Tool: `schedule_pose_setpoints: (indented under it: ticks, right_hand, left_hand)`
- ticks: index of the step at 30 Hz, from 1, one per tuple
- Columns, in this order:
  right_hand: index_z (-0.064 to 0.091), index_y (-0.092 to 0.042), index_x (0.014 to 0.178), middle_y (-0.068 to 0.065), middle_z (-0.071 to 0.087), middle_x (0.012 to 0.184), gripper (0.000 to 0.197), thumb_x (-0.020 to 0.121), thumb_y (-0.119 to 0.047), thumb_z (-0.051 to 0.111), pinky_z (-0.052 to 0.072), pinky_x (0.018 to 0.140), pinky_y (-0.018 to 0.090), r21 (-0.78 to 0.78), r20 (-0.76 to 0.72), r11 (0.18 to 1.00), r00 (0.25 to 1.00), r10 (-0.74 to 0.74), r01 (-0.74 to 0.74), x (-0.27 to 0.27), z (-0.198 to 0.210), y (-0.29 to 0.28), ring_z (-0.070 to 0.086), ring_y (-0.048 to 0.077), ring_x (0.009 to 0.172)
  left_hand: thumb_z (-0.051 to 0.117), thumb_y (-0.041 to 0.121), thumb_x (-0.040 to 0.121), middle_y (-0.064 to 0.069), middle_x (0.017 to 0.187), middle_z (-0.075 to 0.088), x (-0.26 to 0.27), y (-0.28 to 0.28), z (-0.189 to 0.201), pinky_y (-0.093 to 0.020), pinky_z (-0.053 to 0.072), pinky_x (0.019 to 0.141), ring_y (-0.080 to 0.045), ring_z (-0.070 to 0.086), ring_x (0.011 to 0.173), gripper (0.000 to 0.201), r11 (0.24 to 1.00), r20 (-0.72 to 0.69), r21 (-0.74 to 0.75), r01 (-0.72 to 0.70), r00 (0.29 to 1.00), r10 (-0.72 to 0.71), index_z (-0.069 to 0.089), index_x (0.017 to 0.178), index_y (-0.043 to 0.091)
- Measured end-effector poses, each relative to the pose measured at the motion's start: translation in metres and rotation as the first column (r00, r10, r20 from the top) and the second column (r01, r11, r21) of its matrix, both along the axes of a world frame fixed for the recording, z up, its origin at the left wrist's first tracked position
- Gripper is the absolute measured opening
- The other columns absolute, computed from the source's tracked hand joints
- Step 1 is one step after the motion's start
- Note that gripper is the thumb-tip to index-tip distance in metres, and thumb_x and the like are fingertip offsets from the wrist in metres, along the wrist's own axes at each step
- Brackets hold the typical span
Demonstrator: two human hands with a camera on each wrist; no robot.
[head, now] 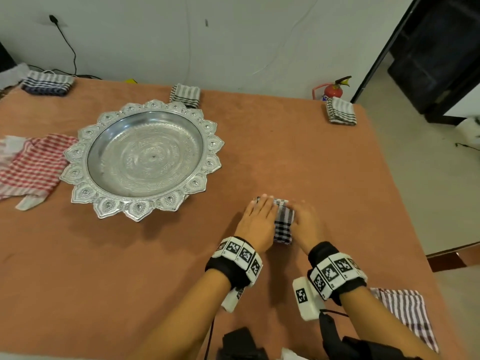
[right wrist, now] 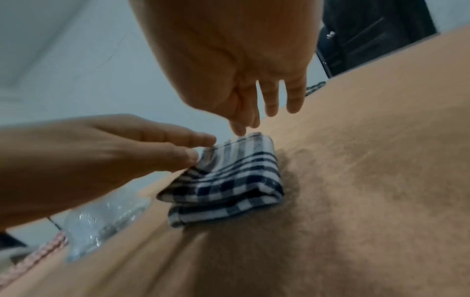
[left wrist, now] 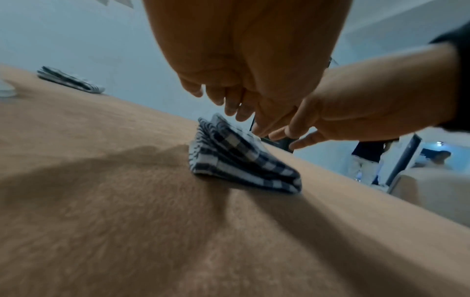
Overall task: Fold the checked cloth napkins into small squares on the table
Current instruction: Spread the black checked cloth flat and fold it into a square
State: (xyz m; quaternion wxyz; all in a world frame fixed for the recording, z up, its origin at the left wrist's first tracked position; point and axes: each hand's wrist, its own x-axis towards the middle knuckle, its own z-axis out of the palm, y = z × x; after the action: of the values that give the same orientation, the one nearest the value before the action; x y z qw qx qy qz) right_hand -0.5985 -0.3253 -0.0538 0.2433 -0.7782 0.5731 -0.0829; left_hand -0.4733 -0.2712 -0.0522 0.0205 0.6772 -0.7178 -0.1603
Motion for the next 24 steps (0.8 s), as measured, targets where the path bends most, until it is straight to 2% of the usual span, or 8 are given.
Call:
schedule_pose_setpoints:
  ticks: [2,4,9,12,15,19,22,24]
  right_hand:
    - [0.023,-0.016,0.148,0.003,0.011,0.158,0.065,0.087,0.003,0.040,0.008,0.118,0.044,0.111,-0.232,0.981,0.956,0.183,-0.161,0.003,-0.005,0.003,0.003,0.025,0.147]
    - [0.002,-0.019,0.151,0.000,-0.011,0.159,0.066,0.095,-0.009,0.034,0.000,0.117,0.048,0.228,-0.328,0.946,0.896,0.298,-0.231,0.008,-0.012,0.009,-0.014,0.022,0.146]
    - [-0.012,-0.018,0.149,-0.001,-0.023,0.156,0.061,0.101,-0.031,0.023,-0.004,0.116,0.053,0.270,-0.423,0.944,0.858,0.292,-0.189,0.004,-0.022,0.009,-0.020,0.019,0.144]
    - [-0.009,-0.012,0.149,0.006,-0.016,0.158,0.067,0.099,-0.040,0.027,-0.001,0.116,0.053,0.259,-0.422,0.965,0.903,0.082,0.033,0.004,-0.020,0.012,-0.014,0.022,0.145]
    - [0.005,-0.011,0.149,0.011,0.009,0.157,0.069,0.096,-0.039,0.038,0.019,0.113,0.050,0.165,-0.376,0.980,0.926,-0.044,0.113,0.003,-0.019,0.019,0.009,0.028,0.145]
    - [0.027,-0.012,0.142,0.009,0.048,0.134,0.063,0.087,-0.019,0.057,0.043,0.095,0.037,0.075,-0.089,0.990,0.990,-0.111,0.118,0.009,-0.014,0.027,0.048,0.027,0.119]
    - [0.052,-0.016,0.114,0.006,0.061,0.113,0.041,0.077,-0.007,0.067,0.050,0.087,0.035,0.243,0.192,0.936,0.933,-0.303,0.254,0.012,-0.012,0.032,0.058,0.022,0.098]
    - [0.057,-0.014,0.101,0.010,0.064,0.109,0.029,0.078,0.003,0.064,0.052,0.077,0.032,0.443,0.284,0.858,0.868,-0.408,0.259,0.013,-0.010,0.037,0.058,0.020,0.088]
  left_hand:
    - [0.027,0.019,0.099,-0.004,0.159,-0.006,0.000,-0.006,-0.010,-0.038,-0.005,0.118,-0.019,-0.008,0.147,0.057,0.995,0.085,0.099,0.009,0.996,-0.017,0.001,0.149,0.010]
    - [0.026,0.020,0.100,-0.001,0.158,-0.011,0.004,-0.006,-0.020,-0.040,-0.005,0.118,-0.016,-0.011,0.146,0.058,0.984,0.138,0.178,-0.002,0.990,-0.023,-0.005,0.149,0.012]
    - [0.019,0.021,0.102,0.004,0.157,-0.016,0.008,-0.005,-0.028,-0.040,-0.002,0.118,-0.012,-0.013,0.145,0.054,0.972,0.085,0.233,-0.015,0.996,-0.005,-0.007,0.149,0.016]
    - [0.020,0.017,0.101,0.002,0.157,-0.017,0.007,-0.003,-0.025,-0.040,0.001,0.120,-0.014,-0.013,0.146,0.055,0.974,0.060,0.227,-0.022,0.998,0.009,-0.007,0.149,0.015]
    - [0.027,0.011,0.099,-0.002,0.158,-0.014,0.007,0.006,-0.024,-0.040,0.006,0.120,-0.021,-0.007,0.147,0.058,0.979,0.005,0.187,-0.077,0.997,0.077,0.000,0.150,0.017]
    - [0.041,0.017,0.095,-0.015,0.149,0.024,0.005,0.022,-0.021,-0.037,0.029,0.109,-0.030,0.028,0.135,0.051,0.959,-0.153,0.097,-0.266,0.948,0.278,0.026,0.144,0.021]
    - [0.040,0.011,0.094,-0.012,0.132,0.040,0.006,0.030,-0.020,-0.036,0.037,0.099,-0.029,0.039,0.122,0.044,0.949,-0.227,0.086,-0.302,0.922,0.314,0.038,0.138,0.020]
    - [0.040,0.006,0.092,-0.012,0.126,0.044,0.008,0.034,-0.019,-0.034,0.039,0.095,-0.028,0.043,0.117,0.042,0.932,-0.288,0.112,-0.344,0.887,0.362,0.044,0.132,0.019]
